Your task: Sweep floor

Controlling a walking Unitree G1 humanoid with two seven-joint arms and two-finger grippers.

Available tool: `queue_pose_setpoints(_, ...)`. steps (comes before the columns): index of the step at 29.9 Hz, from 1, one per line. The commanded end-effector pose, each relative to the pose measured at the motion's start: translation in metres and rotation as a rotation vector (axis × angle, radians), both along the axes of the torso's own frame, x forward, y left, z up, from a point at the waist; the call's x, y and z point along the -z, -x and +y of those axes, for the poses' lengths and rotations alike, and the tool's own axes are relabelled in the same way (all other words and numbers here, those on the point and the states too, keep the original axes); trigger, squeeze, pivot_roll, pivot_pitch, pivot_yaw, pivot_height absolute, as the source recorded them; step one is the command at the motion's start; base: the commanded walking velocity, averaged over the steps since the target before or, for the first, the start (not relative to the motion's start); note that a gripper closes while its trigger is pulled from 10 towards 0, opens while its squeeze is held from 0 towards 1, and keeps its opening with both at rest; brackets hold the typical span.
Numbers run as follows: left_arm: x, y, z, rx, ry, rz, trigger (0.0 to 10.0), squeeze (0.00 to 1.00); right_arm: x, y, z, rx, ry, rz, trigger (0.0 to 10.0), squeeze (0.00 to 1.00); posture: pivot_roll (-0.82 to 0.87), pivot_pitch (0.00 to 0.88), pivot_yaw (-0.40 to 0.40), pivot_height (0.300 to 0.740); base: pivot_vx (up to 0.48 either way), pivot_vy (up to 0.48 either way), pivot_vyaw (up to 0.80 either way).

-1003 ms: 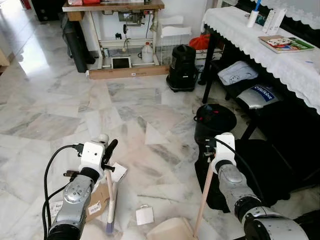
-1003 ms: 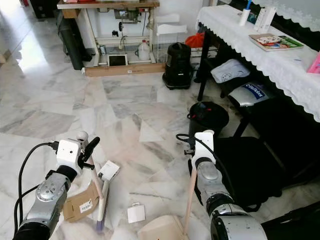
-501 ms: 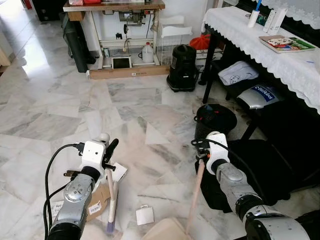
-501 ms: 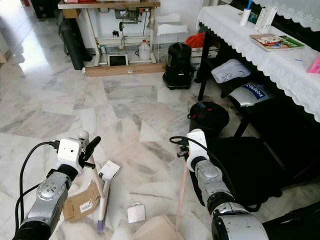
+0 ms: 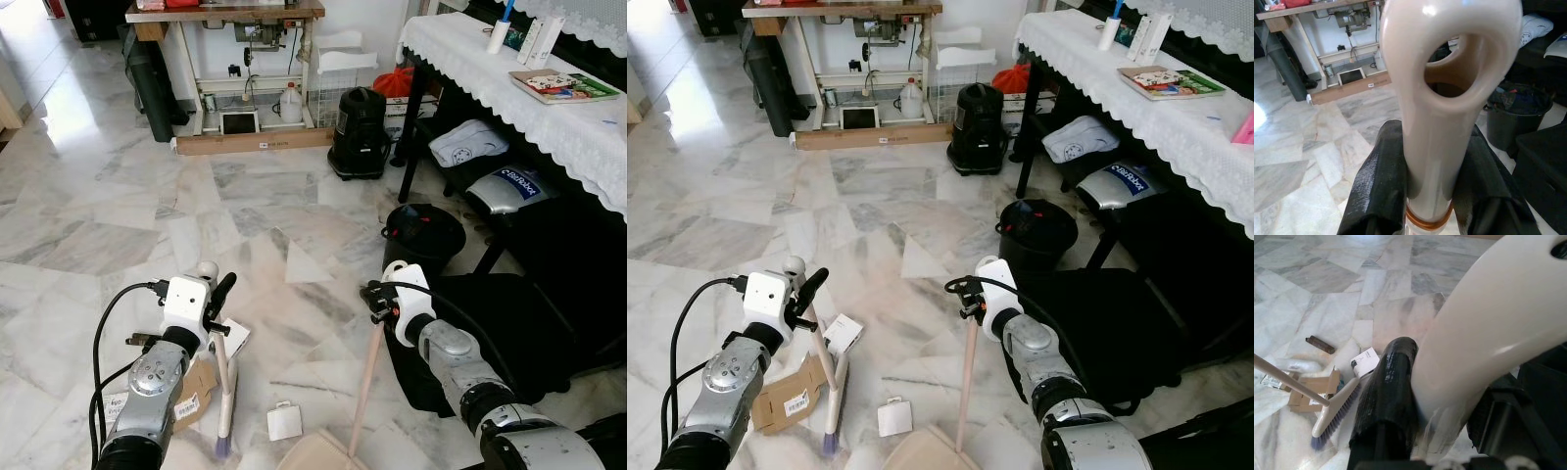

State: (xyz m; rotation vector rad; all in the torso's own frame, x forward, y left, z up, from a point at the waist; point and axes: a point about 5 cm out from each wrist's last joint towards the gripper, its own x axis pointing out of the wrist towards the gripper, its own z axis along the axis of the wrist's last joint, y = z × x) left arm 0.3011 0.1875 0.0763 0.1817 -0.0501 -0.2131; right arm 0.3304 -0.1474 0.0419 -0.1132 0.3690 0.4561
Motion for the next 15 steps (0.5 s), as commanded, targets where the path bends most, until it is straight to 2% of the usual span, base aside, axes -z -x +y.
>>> queue_pose_setpoints(1, -0.007, -0.005, 0.000, 0.003, 0.003, -0.019, 10.0, 0.00, 0.011, 0.008, -0.016, -0.039, 0.162, 0.049, 10.0, 0.00, 0.06, 0.000, -0.020, 0.740, 0.000, 0.000, 0.00)
queue_pose_setpoints(6, -0.008, -0.006, 0.000, 0.003, 0.001, -0.022, 10.0, 0.00, 0.004, 0.001, -0.027, 0.106, 0.185, 0.001, 10.0, 0.00, 0.06, 0.000, -0.017, 0.740, 0.000, 0.000, 0.00)
queue_pose_setpoints(7, -0.008, -0.006, 0.001, 0.003, -0.001, -0.023, 10.0, 0.00, 0.000, -0.002, -0.033, 0.195, 0.170, -0.018, 10.0, 0.00, 0.06, 0.000, -0.016, 0.740, 0.000, 0.000, 0.00)
queue_pose_setpoints(9, -0.008, -0.006, 0.001, 0.003, -0.003, -0.025, 10.0, 0.00, -0.004, -0.005, -0.039, 0.288, 0.161, -0.052, 10.0, 0.00, 0.06, 0.000, -0.015, 0.740, 0.000, 0.000, 0.00)
queue_pose_setpoints(15, -0.010, -0.007, 0.001, 0.002, -0.008, -0.032, 10.0, 0.00, -0.013, -0.008, -0.046, 0.498, 0.094, -0.155, 10.0, 0.00, 0.06, 0.000, -0.014, 0.740, 0.000, 0.000, 0.00)
